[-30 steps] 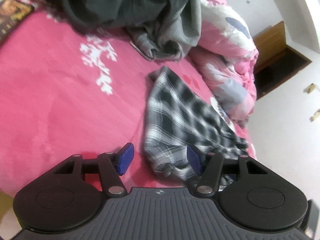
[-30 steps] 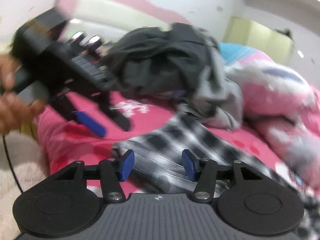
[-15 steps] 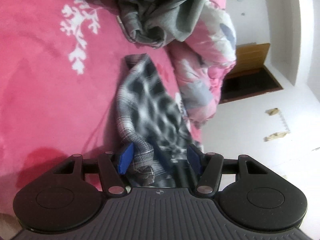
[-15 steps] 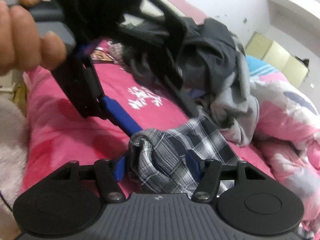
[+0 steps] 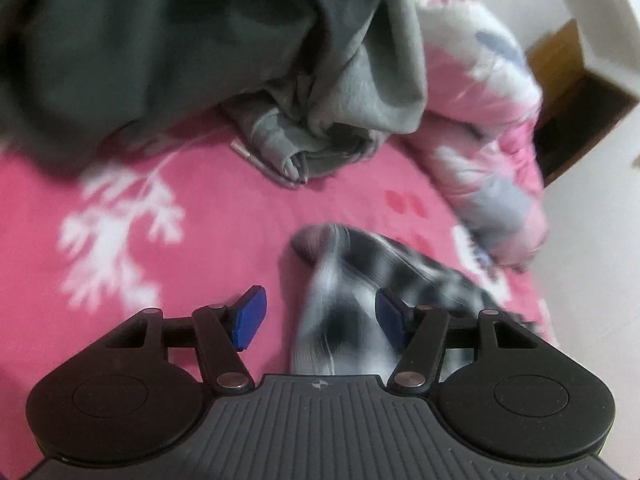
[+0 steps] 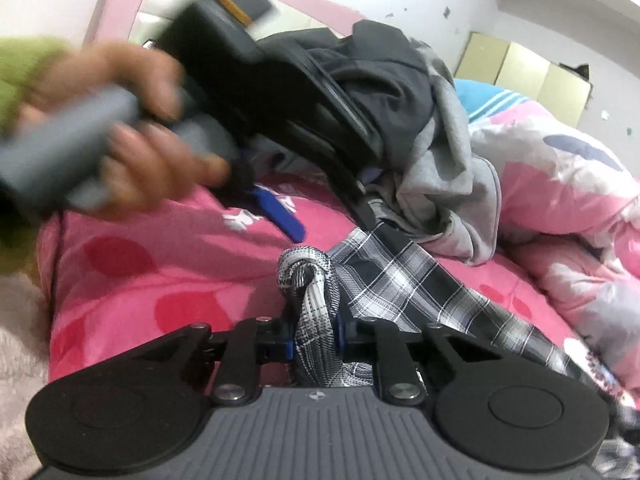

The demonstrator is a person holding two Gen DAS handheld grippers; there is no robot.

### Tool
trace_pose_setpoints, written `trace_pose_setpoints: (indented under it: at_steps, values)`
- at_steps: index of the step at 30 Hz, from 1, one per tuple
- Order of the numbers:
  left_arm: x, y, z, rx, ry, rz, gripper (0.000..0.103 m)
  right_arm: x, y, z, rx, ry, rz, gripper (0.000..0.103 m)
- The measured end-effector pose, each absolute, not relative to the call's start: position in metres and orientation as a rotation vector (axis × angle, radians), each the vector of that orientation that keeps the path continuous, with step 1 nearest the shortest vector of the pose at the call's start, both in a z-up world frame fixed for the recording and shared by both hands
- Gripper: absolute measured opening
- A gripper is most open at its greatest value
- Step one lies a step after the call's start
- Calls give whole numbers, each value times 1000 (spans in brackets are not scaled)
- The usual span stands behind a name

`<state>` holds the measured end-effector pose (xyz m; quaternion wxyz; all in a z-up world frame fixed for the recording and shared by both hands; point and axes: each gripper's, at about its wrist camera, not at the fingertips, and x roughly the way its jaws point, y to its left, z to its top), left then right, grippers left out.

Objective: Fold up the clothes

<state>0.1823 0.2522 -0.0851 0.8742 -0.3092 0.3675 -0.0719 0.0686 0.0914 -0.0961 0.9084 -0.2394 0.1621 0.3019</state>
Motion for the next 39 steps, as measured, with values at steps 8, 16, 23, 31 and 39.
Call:
trace_pose_setpoints:
  at_steps: [8, 16, 23, 31, 39]
  values:
    - [220, 241, -96, -638, 764, -186, 43, 72, 83, -94, -409, 354, 643, 18]
    - [215, 275, -103, -914, 647, -310, 37, 70, 78, -94, -374, 360, 664, 18]
    - [231, 278, -123, -955, 767, -266, 26, 71, 77, -96, -362, 363, 672, 18]
    - [225, 267, -101, -873, 663, -213, 5, 68, 64, -78, -253, 348, 688, 16]
    - [228, 235, -66, -735, 620, -157, 5, 76, 35, -68, -64, 368, 675, 15]
